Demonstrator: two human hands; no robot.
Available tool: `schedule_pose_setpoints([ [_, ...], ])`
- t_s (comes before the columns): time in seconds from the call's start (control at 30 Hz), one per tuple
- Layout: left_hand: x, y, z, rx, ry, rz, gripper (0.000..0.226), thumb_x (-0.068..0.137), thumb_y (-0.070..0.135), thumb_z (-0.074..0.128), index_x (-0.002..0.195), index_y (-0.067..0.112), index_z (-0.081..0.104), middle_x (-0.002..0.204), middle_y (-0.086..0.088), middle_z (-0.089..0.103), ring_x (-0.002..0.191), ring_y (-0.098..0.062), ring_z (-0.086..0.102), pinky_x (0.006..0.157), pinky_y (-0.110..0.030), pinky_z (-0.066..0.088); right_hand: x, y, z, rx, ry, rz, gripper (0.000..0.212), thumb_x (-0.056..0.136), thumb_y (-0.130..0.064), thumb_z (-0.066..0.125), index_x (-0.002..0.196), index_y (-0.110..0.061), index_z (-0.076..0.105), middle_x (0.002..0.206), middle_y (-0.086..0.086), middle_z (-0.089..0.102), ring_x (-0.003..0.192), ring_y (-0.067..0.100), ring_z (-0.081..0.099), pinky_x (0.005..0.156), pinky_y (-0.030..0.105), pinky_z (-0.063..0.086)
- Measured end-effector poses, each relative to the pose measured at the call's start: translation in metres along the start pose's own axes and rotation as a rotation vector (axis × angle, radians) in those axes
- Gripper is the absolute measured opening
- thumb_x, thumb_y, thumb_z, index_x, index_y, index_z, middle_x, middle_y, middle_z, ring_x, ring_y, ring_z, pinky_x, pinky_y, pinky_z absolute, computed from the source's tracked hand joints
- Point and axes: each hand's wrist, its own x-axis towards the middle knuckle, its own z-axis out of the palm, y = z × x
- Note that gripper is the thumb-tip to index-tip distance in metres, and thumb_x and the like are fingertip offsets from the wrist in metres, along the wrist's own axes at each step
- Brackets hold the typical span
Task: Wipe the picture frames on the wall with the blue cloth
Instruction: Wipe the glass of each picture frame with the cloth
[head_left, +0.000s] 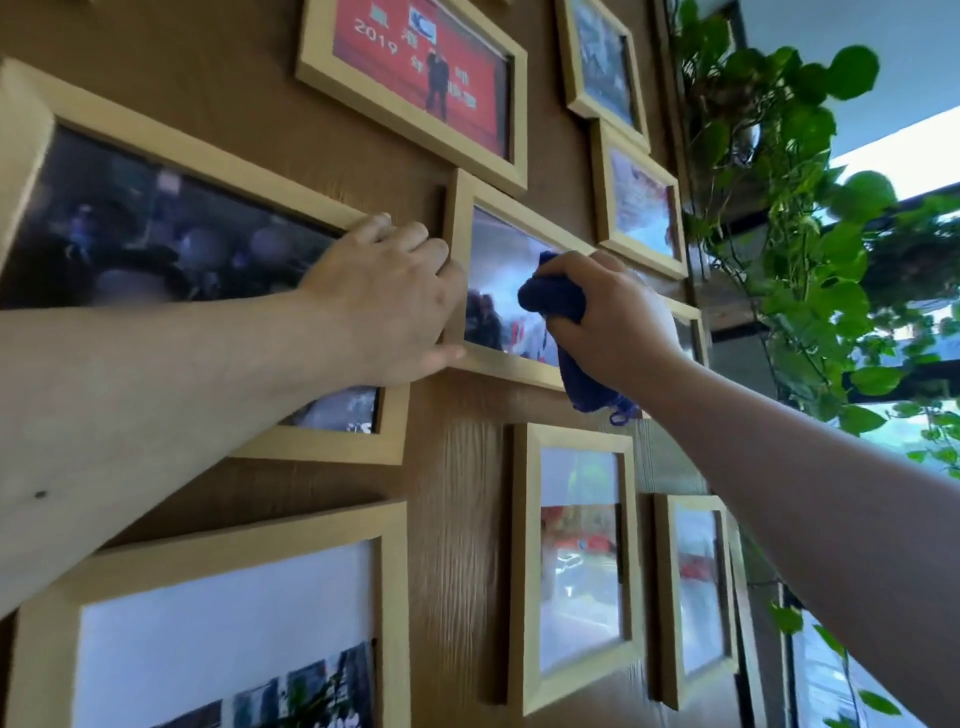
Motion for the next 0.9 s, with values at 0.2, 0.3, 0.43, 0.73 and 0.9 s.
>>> schedule_pose_setpoints([
  [0.2, 0.015, 0.01, 0.002, 0.1, -0.057, -0.063, 0.091, 0.083, 0.074, 0.027, 0.147, 0.008, 0.025, 0.155, -0.015, 0.026, 0.145, -0.032, 0.016, 0.117, -0.056, 0.014, 0.047, 0.008, 0.013, 0.068, 0.026, -0.054, 0.039, 0.082, -0.025, 0.06, 0.119, -0.033, 0.051, 0.115, 0.0, 0.055, 0.088, 0.019, 0.054, 0.067, 0.034, 0.046],
  [0.3, 0.023, 0.015, 0.003, 0.118, -0.092, -0.114, 0.097, 0.08, 0.077, 0.022, 0.147, 0.007, 0.021, 0.157, -0.016, 0.021, 0.147, -0.032, 0.011, 0.118, -0.056, 0.012, 0.065, 0.006, 0.021, 0.09, 0.042, -0.099, 0.041, 0.08, -0.025, 0.061, 0.119, -0.031, 0.052, 0.116, 0.0, 0.055, 0.089, 0.018, 0.053, 0.063, 0.031, 0.042],
  [0.43, 0.028, 0.019, 0.006, 0.127, -0.139, -0.156, 0.102, 0.077, 0.081, 0.019, 0.148, 0.008, 0.021, 0.158, -0.015, 0.019, 0.147, -0.031, 0.008, 0.118, -0.056, 0.008, 0.075, -0.002, 0.033, 0.095, 0.064, -0.178, 0.044, 0.082, -0.026, 0.061, 0.125, -0.03, 0.05, 0.124, 0.003, 0.051, 0.089, 0.018, 0.051, 0.062, 0.028, 0.035],
  [0.73, 0.033, 0.023, 0.004, 0.091, -0.17, -0.187, 0.105, 0.074, 0.083, 0.03, 0.149, 0.011, 0.018, 0.158, -0.013, 0.018, 0.147, -0.029, 0.007, 0.118, -0.056, 0.007, 0.062, 0.056, 0.037, -0.124, 0.037, -0.175, 0.04, 0.086, -0.034, 0.058, 0.124, -0.03, 0.047, 0.112, 0.004, 0.049, 0.081, 0.024, 0.055, 0.061, 0.038, 0.05],
  [0.9, 0.032, 0.022, 0.009, 0.059, -0.122, -0.184, 0.105, 0.073, 0.083, 0.032, 0.149, 0.012, 0.018, 0.157, -0.013, 0.019, 0.146, -0.029, 0.011, 0.118, -0.056, 0.01, 0.049, 0.102, 0.039, -0.17, -0.032, 0.016, 0.038, 0.084, -0.028, 0.059, 0.121, -0.028, 0.048, 0.12, 0.008, 0.05, 0.089, 0.028, 0.055, 0.064, 0.035, 0.046],
])
